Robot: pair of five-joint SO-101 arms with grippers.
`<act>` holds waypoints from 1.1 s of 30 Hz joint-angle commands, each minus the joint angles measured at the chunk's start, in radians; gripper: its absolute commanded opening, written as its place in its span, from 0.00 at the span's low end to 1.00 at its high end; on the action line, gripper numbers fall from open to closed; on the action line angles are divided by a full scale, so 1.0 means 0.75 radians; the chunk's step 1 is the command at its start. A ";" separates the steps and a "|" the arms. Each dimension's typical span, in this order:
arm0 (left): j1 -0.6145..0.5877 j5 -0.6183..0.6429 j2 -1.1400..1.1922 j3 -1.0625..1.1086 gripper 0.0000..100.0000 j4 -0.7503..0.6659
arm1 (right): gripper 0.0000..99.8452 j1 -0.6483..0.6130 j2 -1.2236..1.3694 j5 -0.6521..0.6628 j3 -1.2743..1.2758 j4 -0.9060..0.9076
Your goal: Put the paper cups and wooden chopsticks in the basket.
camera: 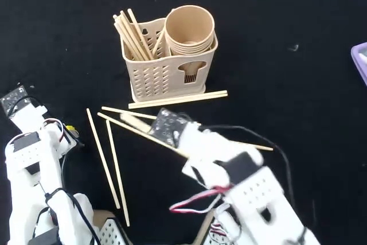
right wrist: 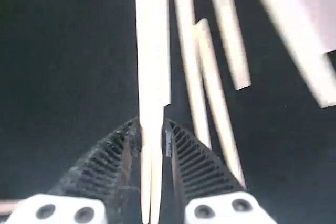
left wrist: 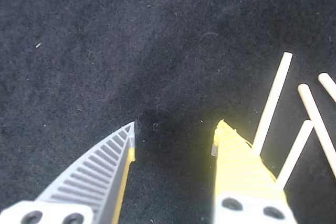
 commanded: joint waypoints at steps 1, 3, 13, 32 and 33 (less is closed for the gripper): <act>-0.009 -0.006 -0.029 -0.011 0.24 -0.016 | 0.01 0.025 -0.195 -0.014 -0.214 0.018; -0.009 -0.006 -0.029 -0.011 0.24 -0.016 | 0.01 0.025 -0.197 -0.076 -0.334 -0.020; -0.009 -0.006 -0.029 -0.011 0.24 -0.014 | 0.01 0.025 0.026 -0.393 -0.858 -0.489; -0.009 -0.006 -0.029 -0.009 0.24 -0.016 | 0.01 0.023 0.774 -0.550 -1.472 -0.806; -0.009 -0.006 -0.029 -0.009 0.24 -0.016 | 0.01 0.023 0.785 -0.550 -1.470 -0.835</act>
